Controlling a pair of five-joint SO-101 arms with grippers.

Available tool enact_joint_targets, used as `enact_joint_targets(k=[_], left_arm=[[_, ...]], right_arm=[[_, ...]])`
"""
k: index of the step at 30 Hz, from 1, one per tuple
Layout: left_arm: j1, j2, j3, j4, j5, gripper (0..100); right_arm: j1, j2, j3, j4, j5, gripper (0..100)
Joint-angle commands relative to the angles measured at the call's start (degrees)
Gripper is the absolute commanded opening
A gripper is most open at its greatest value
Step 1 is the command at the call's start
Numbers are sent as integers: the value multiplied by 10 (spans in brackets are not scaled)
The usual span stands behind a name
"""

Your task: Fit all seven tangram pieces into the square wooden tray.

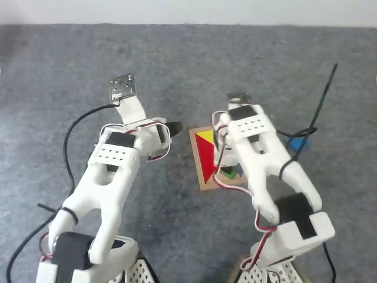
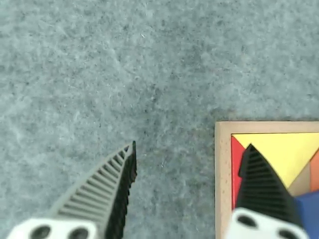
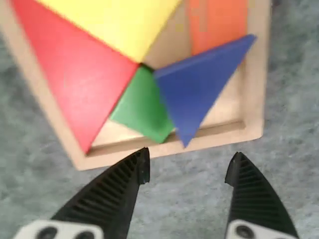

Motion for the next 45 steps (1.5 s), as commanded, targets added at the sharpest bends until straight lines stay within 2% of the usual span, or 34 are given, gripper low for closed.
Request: enact_joint_targets(k=[1,16,26,34,40,45], left_arm=[[0,-28,-9,4,-6,318],[0,-28,-10,4,-6,318],[7,-28,-10,4,-6,318],[20,-25,-10,5,-6,318],[20,-25,-10,6,-6,318],[21,-25,-10,6,-6,318]], right_arm=[[18,2,-1,-14,29,270],[51,55,-6,-39,78,270],[138,52,-71,-35,156,270],[153,52,-90,-39,185,270],[159,52,-135,-39,179,270],[156,53,-178,-58,103,270]])
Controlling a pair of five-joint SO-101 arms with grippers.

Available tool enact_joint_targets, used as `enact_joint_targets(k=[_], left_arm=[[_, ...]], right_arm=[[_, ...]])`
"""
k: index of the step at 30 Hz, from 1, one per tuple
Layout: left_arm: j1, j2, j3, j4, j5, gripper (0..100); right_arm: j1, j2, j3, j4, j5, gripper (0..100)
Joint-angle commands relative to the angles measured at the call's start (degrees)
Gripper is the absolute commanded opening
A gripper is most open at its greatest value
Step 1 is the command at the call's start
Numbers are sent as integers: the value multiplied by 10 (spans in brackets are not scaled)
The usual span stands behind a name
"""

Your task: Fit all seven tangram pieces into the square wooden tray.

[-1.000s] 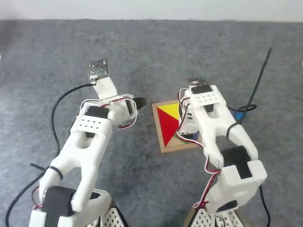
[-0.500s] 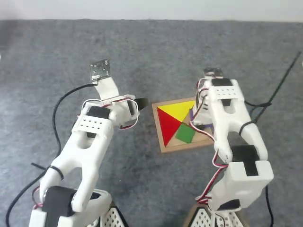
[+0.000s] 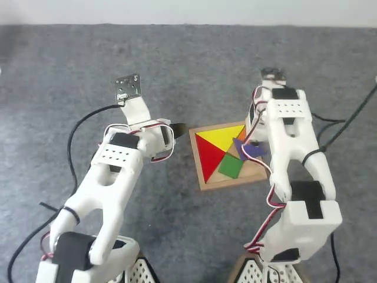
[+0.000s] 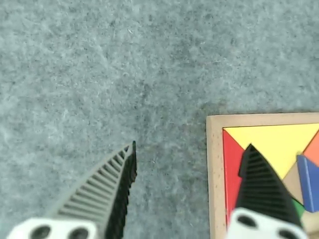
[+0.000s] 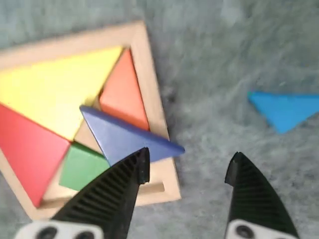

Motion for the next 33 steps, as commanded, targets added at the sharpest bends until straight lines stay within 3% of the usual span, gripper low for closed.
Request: enact_joint_targets(k=[1,5,11,33], left_arm=[[4,-23,-10,4,-6,318],[4,-22,-10,4,-6,318],[4,-22,-10,4,-6,318],[4,-22,-10,3,-6,318]], right_arm=[[-2,-6,-41,-40,-57,270],[-32,43,-57,-70,-94,270],[-57,133,-133,-36,-137,270],[-109,159,-166,70,-100,270]])
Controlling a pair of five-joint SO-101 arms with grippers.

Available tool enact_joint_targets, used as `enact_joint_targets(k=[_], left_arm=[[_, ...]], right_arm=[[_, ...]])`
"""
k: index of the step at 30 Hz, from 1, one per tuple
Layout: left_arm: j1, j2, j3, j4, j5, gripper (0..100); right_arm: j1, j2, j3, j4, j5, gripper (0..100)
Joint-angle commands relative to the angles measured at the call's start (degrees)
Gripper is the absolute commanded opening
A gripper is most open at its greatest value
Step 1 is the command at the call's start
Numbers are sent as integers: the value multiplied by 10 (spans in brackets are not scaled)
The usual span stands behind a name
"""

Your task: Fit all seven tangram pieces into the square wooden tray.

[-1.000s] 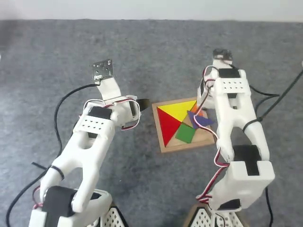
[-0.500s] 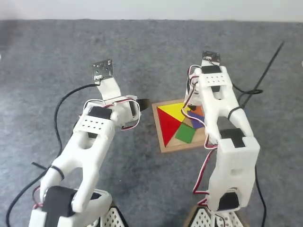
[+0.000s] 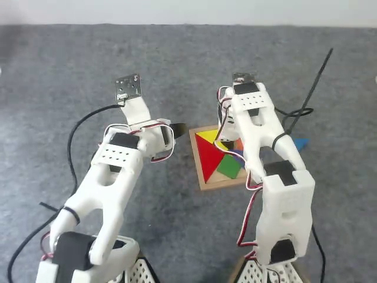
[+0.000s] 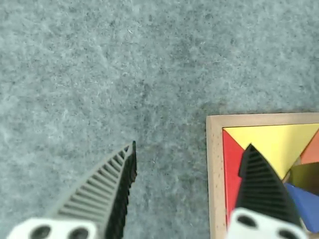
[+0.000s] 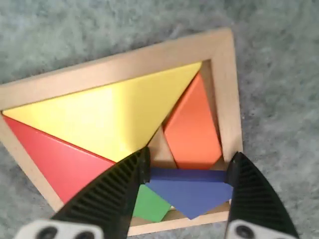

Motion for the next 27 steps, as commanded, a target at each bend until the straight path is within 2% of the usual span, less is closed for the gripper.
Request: enact_joint_targets(k=[1,15,21,27], left_arm=[[4,-22,-10,3,-6,318],[4,-22,-10,1,-7,318],[4,-21,-8,2,-7,318],[7,-21,-9,3,-7,317]], right_arm=[[-5,-21,-26,19,11,270],[-8,-117,-9,33,46,270],[-2,-166,114,15,74,270],[16,-306,301,-115,74,270]])
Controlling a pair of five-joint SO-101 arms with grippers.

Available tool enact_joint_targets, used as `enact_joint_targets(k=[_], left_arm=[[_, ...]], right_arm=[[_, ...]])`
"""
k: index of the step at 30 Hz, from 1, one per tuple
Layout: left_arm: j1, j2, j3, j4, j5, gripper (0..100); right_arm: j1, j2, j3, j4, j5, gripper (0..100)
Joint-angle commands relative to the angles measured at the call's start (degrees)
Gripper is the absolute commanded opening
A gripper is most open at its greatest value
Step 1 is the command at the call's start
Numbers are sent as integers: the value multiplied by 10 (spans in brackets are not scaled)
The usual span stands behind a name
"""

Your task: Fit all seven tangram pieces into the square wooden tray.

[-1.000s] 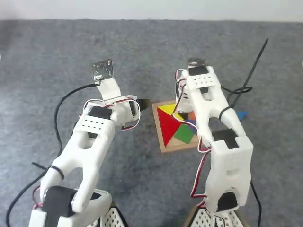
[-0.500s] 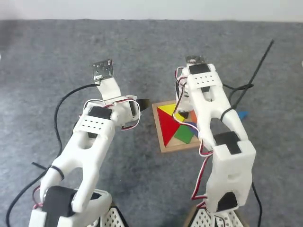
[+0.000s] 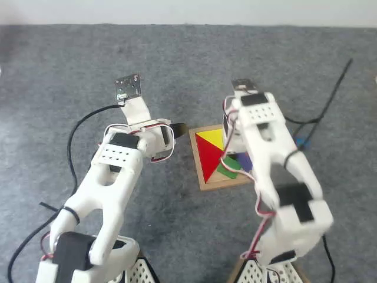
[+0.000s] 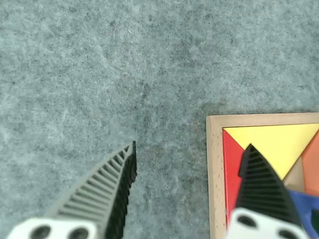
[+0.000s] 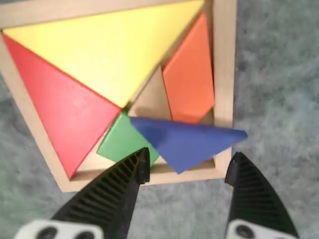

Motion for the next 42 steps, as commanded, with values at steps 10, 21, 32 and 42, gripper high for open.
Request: enact_joint_targets(k=[10,21,32,42], left_arm=[[27,-21,-6,4,-8,317],[32,-21,-6,3,-30,317],[32,-21,-5,2,-30,317],[32,-20,-5,2,-31,317]], right_arm=[[34,-124,213,-278,-99,270],[31,-143,220,-276,-130,270],[-15,-233,221,-298,-191,270],[-30,-51,123,-349,-222,212]])
